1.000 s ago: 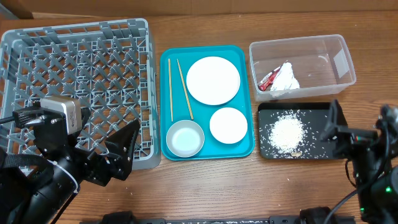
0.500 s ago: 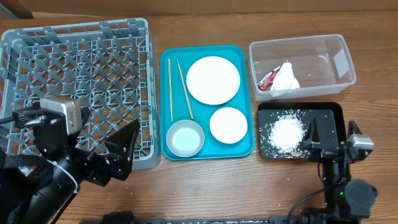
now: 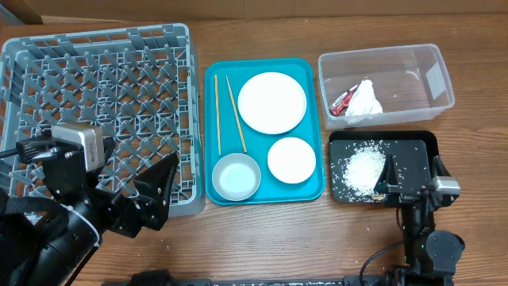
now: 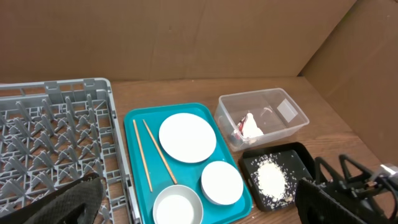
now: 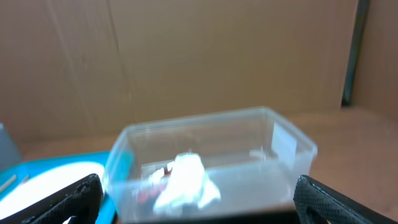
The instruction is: Sort waste into correct bins and load items into the dishwasher
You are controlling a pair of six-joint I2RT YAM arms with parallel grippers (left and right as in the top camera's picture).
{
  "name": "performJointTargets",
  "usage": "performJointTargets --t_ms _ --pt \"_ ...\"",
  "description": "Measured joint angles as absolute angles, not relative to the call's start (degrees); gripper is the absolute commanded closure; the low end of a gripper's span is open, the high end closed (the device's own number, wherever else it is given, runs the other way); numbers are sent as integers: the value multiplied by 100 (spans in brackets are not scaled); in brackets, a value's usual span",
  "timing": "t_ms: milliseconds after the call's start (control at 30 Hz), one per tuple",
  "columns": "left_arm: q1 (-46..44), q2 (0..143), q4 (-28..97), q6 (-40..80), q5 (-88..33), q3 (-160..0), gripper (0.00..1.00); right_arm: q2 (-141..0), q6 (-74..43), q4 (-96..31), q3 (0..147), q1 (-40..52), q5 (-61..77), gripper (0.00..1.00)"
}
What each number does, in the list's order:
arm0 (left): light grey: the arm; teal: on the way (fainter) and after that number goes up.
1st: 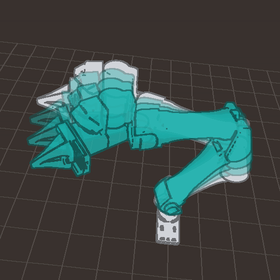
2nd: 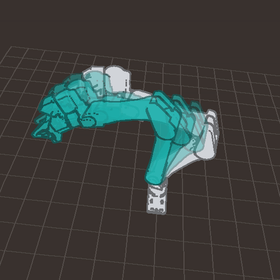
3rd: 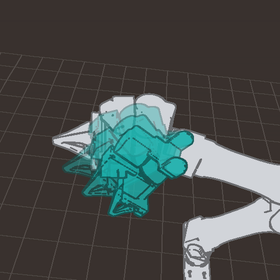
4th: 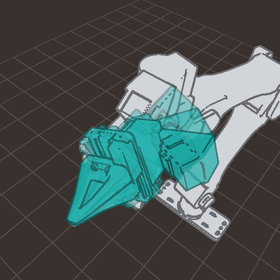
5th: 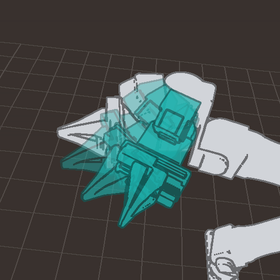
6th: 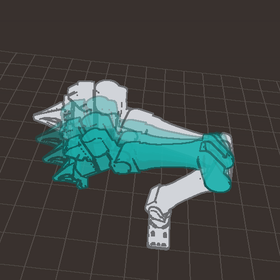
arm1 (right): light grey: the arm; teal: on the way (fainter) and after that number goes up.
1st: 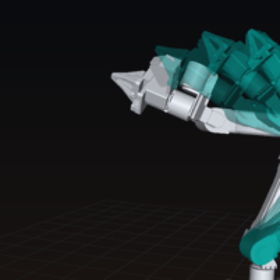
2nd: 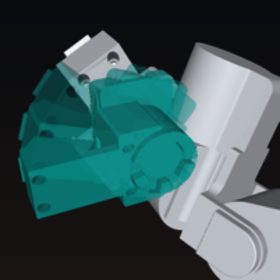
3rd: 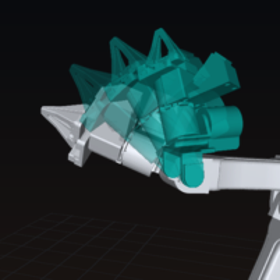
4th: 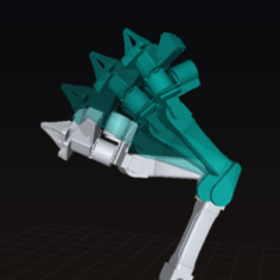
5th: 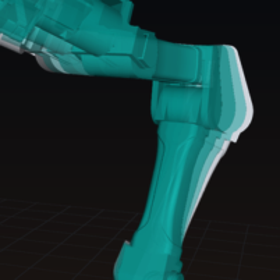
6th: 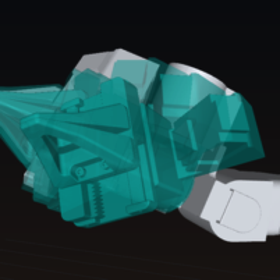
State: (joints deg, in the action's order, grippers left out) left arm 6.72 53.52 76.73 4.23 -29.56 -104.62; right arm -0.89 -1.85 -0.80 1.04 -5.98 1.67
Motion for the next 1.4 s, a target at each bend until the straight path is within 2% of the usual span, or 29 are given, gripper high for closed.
performJointTargets --t_ms 100,600,867,933,967,1033,1133,1267,1400 --pt "672 5352 7675 423 -2956 -10462 0 -97 -183 -506 104 -598 165 0" --pt "672 5352 7675 447 -2989 -10462 0 -95 -183 -513 104 -598 163 0" --pt "646 5380 7140 1205 -3551 -10180 0 -95 -185 -515 104 -598 161 0" --pt "541 5492 7135 1372 -3632 -9773 5 -95 -180 -513 104 -598 156 0" --pt "469 5601 7140 1455 -3688 -9548 11 -95 -185 -515 104 -598 154 0" --pt "248 5940 7102 1564 -3780 -9039 11 -95 -183 -513 104 -598 150 0" --pt "-388 6818 6971 1702 -3553 -8344 18 -95 -185 -515 104 -598 154 0" --pt "-1695 8086 6692 1984 -2554 -7983 16 -95 -185 -513 104 -598 150 0" --pt "-2926 9017 5977 2211 -1164 -7983 22 -95 -183 -513 104 -598 150 0"
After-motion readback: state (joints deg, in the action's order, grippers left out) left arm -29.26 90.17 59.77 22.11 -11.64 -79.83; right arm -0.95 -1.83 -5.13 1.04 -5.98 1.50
